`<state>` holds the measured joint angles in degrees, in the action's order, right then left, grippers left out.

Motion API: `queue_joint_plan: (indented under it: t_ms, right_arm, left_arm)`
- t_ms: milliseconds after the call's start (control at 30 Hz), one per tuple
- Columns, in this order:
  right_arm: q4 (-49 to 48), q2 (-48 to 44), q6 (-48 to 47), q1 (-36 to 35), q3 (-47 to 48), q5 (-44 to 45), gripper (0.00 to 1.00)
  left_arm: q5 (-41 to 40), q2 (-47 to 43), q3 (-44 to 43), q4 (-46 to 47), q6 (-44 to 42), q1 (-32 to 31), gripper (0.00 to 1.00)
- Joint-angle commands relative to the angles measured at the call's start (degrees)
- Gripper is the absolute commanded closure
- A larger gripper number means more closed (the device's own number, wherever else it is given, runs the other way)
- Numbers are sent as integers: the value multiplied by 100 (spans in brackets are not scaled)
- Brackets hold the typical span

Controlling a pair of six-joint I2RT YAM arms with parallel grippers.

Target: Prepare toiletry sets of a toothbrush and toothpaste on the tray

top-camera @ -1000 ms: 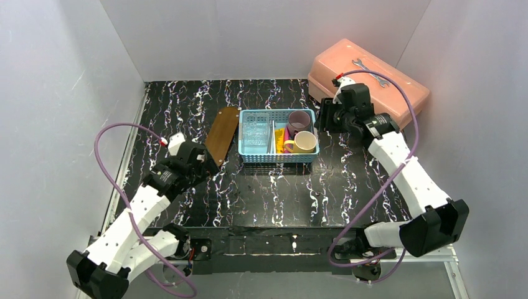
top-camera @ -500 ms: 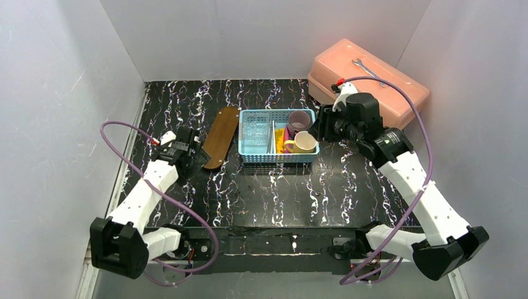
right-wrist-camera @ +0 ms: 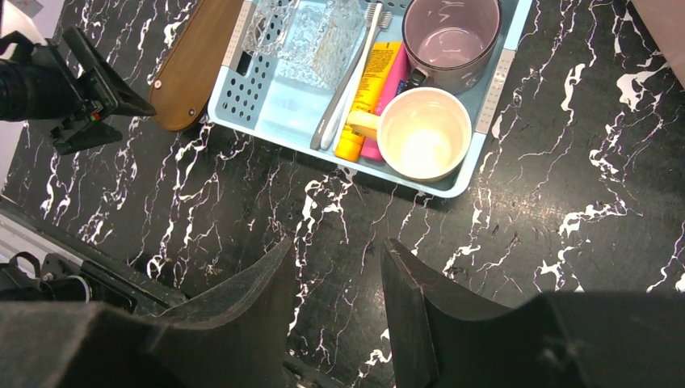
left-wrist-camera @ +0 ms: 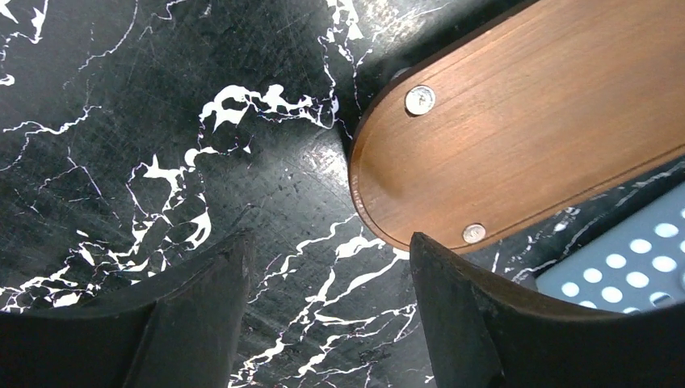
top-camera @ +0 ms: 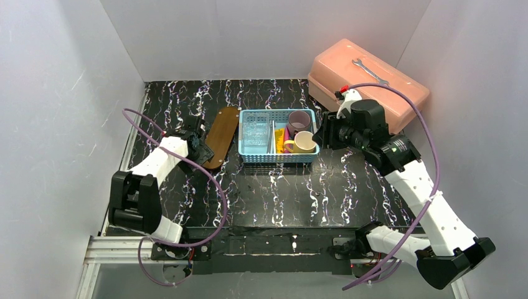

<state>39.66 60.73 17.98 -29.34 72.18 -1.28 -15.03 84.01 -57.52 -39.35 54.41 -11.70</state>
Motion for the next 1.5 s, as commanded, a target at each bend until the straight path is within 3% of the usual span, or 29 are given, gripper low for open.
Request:
queue_joint_plan:
  t_ms: [0,700,1267,1467]
  right_arm:
    - [25,-191,-98,-28,-83,21,49]
    - [-11,-250,-111,-28,-292,4,49]
    - [-45,-233,-8,-28,-352,-98,49]
    - [-131,-217,74,-36,-423,-232,49]
  left_arm:
    - [68,239,-164,-117,-48,59,33]
    - [220,554,-20,-3,-313,180,50]
    - [202,117,467,53,-560,467,62]
    - [251,-472,876,-186,-661,907,64]
